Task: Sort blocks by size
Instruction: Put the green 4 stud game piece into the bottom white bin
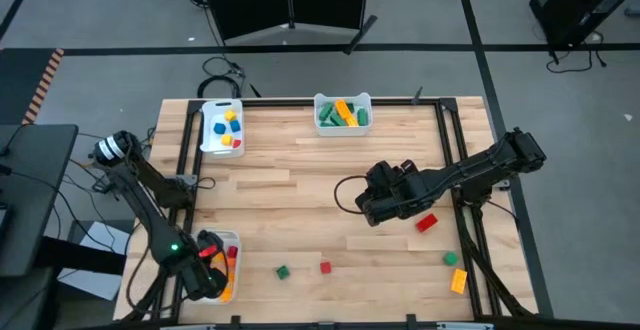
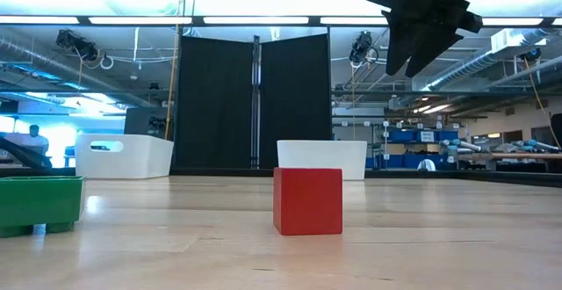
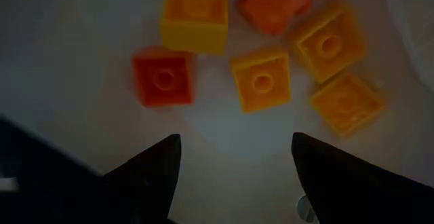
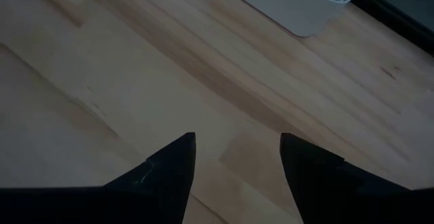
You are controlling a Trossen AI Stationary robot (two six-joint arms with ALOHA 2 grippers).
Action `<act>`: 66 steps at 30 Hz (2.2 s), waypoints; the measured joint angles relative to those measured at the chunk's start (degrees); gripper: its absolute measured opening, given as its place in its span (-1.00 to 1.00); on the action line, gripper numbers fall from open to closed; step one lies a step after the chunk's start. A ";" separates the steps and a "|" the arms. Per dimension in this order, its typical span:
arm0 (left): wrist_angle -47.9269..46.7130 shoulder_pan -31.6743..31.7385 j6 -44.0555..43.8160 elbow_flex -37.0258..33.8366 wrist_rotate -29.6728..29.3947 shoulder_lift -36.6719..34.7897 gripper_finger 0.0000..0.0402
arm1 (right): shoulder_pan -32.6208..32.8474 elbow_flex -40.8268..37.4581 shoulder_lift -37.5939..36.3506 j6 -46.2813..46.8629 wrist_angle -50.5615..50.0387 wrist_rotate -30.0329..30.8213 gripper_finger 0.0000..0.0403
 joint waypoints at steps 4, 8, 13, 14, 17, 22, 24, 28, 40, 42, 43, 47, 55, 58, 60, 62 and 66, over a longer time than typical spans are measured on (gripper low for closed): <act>-5.66 0.02 -0.44 3.42 -4.91 -1.60 0.44 | 0.00 0.00 0.00 -0.21 0.09 -0.97 0.12; -10.38 0.44 -0.80 7.73 -13.13 -1.76 0.44 | 0.00 0.00 0.00 -1.74 0.17 -2.17 0.12; -12.00 1.39 3.48 10.87 -21.14 -1.76 0.44 | 0.00 0.00 0.00 -1.90 0.20 -2.21 0.12; -12.04 1.83 4.26 11.08 -22.03 -1.76 0.43 | 0.00 0.00 0.00 -1.90 0.22 -2.21 0.12; -11.84 3.60 7.43 11.18 -22.86 -1.76 0.43 | 0.18 0.00 0.00 -1.91 0.62 -2.21 0.12; -11.15 7.91 15.81 11.16 -22.90 -1.76 0.43 | 0.90 0.00 0.00 -1.93 0.61 -2.21 0.12; -10.30 9.92 20.94 11.16 -22.96 -1.76 0.43 | 1.10 0.00 0.00 -1.94 0.61 -2.22 0.12; -4.67 13.46 36.08 11.16 -25.21 -1.71 0.42 | 1.36 0.00 0.00 -1.96 0.59 -2.21 0.12; 16.66 20.72 60.91 11.16 -19.19 10.30 0.31 | 1.36 0.00 0.00 -2.58 0.58 -2.23 0.12; 16.45 20.78 61.16 11.38 -17.65 13.08 0.31 | 1.35 0.00 0.00 -2.82 0.58 -2.23 0.12; 16.42 20.79 61.14 11.76 -16.80 14.49 0.31 | 1.35 0.00 0.00 -2.94 0.57 -2.21 0.12; 16.75 20.76 61.95 14.22 -15.38 19.12 0.31 | 1.36 0.00 0.00 -3.03 0.57 -2.23 0.13; 20.77 20.76 63.42 15.27 -15.18 23.52 0.31 | 1.36 0.00 0.00 -4.50 0.57 -2.23 0.12; 21.73 20.79 63.02 15.25 -15.16 24.86 0.31 | 1.36 0.00 0.00 -4.52 0.55 -2.23 0.13; 23.31 20.92 62.96 15.25 -15.19 25.56 0.31 | 1.49 0.00 0.00 -4.52 0.51 -2.24 0.12; 23.96 21.09 63.02 15.27 -15.27 26.25 0.31 | 1.77 0.00 0.00 -4.52 0.47 -2.25 0.12; 24.28 21.51 63.28 15.27 -15.60 27.67 0.31 | 2.58 0.00 0.00 -4.52 0.32 -2.25 0.12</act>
